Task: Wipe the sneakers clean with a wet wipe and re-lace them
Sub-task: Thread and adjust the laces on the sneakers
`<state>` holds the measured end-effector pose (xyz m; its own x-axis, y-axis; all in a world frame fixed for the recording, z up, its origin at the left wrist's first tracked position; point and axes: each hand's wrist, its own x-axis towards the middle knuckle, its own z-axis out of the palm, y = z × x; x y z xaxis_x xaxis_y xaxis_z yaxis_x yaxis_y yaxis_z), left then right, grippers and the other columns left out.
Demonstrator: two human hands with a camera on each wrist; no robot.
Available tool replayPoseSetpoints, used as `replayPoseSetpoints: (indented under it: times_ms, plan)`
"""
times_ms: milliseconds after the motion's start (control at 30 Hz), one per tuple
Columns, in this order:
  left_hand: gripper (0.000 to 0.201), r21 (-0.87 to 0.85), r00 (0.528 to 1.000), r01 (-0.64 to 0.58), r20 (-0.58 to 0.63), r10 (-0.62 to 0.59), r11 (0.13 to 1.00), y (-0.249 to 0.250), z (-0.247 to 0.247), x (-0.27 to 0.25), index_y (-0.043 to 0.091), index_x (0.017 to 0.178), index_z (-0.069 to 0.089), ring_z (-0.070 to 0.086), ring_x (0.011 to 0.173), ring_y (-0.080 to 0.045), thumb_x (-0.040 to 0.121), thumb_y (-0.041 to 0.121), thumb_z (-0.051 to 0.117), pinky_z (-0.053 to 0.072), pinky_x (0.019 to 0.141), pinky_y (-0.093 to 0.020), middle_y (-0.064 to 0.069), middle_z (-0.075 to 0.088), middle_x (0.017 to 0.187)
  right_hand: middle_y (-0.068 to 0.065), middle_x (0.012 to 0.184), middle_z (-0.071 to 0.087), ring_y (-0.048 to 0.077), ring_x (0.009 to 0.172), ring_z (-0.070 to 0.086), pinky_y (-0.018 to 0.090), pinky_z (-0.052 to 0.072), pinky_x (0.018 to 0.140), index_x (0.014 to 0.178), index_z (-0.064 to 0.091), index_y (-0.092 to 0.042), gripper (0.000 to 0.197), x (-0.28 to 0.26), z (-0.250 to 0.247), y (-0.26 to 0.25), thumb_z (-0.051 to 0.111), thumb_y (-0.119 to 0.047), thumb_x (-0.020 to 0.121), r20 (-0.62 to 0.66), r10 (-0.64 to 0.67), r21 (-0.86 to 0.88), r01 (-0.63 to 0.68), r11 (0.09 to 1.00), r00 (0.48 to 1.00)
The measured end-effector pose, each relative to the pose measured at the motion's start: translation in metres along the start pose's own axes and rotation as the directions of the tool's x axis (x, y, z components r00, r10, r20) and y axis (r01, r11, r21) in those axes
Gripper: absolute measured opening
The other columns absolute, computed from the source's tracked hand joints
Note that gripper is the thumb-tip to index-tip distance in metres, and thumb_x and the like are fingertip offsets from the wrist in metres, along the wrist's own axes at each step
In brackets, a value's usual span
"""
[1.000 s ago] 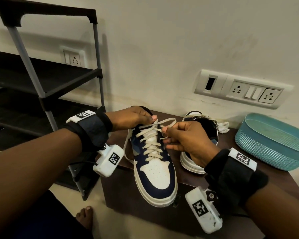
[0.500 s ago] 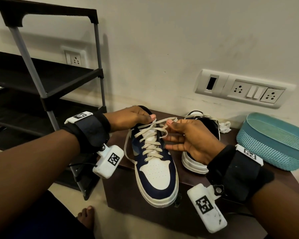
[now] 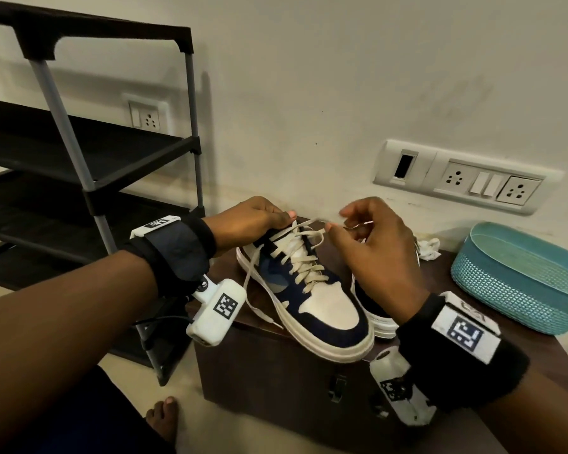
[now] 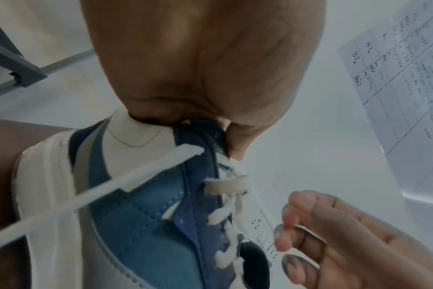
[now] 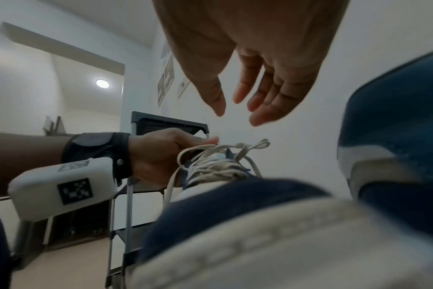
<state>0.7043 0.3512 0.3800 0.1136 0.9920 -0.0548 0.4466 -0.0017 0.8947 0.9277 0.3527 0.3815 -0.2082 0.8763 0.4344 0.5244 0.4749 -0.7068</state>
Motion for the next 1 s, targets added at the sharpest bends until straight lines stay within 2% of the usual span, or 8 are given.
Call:
replayPoseSetpoints:
  times_ms: [67, 167, 333, 433, 533, 733, 867, 1000]
  plan:
    - [0.056, -0.026, 1.000, 0.010, -0.004, -0.010, 1.000, -0.001, 0.001, 0.000, -0.017, 0.089, 0.061, 0.054, 0.069, -0.029, 0.105, 0.036, 0.050, 0.048, 0.063, -0.027, -0.021, 0.062, 0.080, -0.008, 0.073, 0.070, 0.002, 0.067, 0.065, 0.019, 0.050, 0.063, 0.081, 0.072, -0.024, 0.015, -0.007, 0.005, -0.005, 0.076, -0.036, 0.088, 0.135, -0.029, 0.017, 0.027, 0.999, 0.990]
    - [0.061, -0.027, 1.000, 0.009, 0.001, -0.009, 1.000, -0.001, 0.002, -0.002, -0.023, 0.096, 0.057, 0.050, 0.072, -0.032, 0.104, 0.038, 0.050, 0.044, 0.064, -0.032, -0.022, 0.061, 0.083, -0.005, 0.068, 0.073, 0.008, 0.063, 0.070, 0.032, 0.061, 0.069, 0.076, 0.076, -0.022, 0.018, -0.016, 0.021, -0.007, 0.081, -0.038, 0.085, 0.338, 0.052, 0.046, -0.072, 0.996, 0.940]
    - [0.070, -0.050, 1.000, 0.007, -0.002, -0.007, 0.999, -0.002, 0.004, -0.006, -0.023, 0.094, 0.054, 0.046, 0.071, -0.032, 0.100, 0.046, 0.054, 0.039, 0.069, -0.041, -0.021, 0.058, 0.083, -0.010, 0.069, 0.071, 0.005, 0.066, 0.068, 0.039, 0.061, 0.068, 0.078, 0.075, -0.028, 0.023, -0.022, 0.038, -0.008, 0.083, -0.049, 0.077, 0.224, 0.075, 0.068, -0.092, 0.993, 0.972]
    - [0.056, -0.079, 1.000, -0.007, -0.025, 0.005, 0.997, -0.002, 0.005, -0.007, -0.014, 0.085, 0.063, 0.053, 0.058, -0.027, 0.105, 0.036, 0.051, 0.047, 0.058, -0.028, -0.019, 0.062, 0.071, -0.012, 0.072, 0.069, 0.005, 0.068, 0.067, 0.038, 0.060, 0.067, 0.082, 0.074, -0.032, 0.024, -0.028, 0.043, -0.011, 0.083, -0.053, 0.074, 0.169, 0.081, 0.074, -0.094, 0.993, 0.982]
    - [0.046, -0.108, 0.999, -0.020, -0.033, 0.017, 0.994, -0.001, 0.008, -0.010, -0.003, 0.081, 0.068, 0.057, 0.052, -0.016, 0.106, 0.030, 0.048, 0.048, 0.054, -0.021, -0.009, 0.065, 0.064, -0.012, 0.071, 0.069, 0.005, 0.066, 0.066, 0.042, 0.059, 0.066, 0.084, 0.076, -0.034, 0.018, -0.031, 0.047, -0.011, 0.080, -0.051, 0.079, 0.177, 0.053, 0.081, -0.068, 0.994, 0.983]
    - [0.047, -0.146, 0.998, -0.032, -0.066, 0.022, 0.989, -0.004, 0.009, -0.010, -0.007, 0.085, 0.064, 0.048, 0.058, -0.023, 0.106, 0.032, 0.049, 0.044, 0.058, -0.029, -0.015, 0.055, 0.068, -0.006, 0.077, 0.074, 0.017, 0.075, 0.071, 0.049, 0.060, 0.074, 0.081, 0.078, -0.026, 0.017, -0.035, 0.056, -0.012, 0.071, -0.040, 0.087, 0.222, 0.040, 0.257, -0.098, 0.961, 0.974]
    - [0.058, -0.155, 0.999, -0.013, -0.045, 0.006, 0.988, -0.007, 0.006, -0.011, -0.017, 0.090, 0.059, 0.054, 0.072, -0.033, 0.104, 0.039, 0.050, 0.047, 0.074, -0.042, -0.024, 0.060, 0.080, 0.004, 0.078, 0.070, 0.016, 0.071, 0.061, 0.025, 0.050, 0.066, 0.081, 0.076, -0.012, 0.017, -0.025, 0.038, -0.021, 0.067, -0.015, 0.095, 0.466, 0.188, 0.520, -0.440, 0.732, 0.864]
    - [0.061, -0.157, 0.999, -0.007, -0.034, 0.002, 0.988, -0.008, 0.005, -0.010, -0.022, 0.101, 0.056, 0.057, 0.078, -0.034, 0.104, 0.039, 0.050, 0.048, 0.080, -0.045, -0.025, 0.063, 0.089, 0.014, 0.087, 0.070, 0.018, 0.074, 0.060, 0.022, 0.053, 0.062, 0.095, 0.073, -0.003, 0.009, -0.014, 0.019, -0.013, 0.067, -0.010, 0.094, 0.476, 0.082, 0.511, -0.352, 0.784, 0.875]
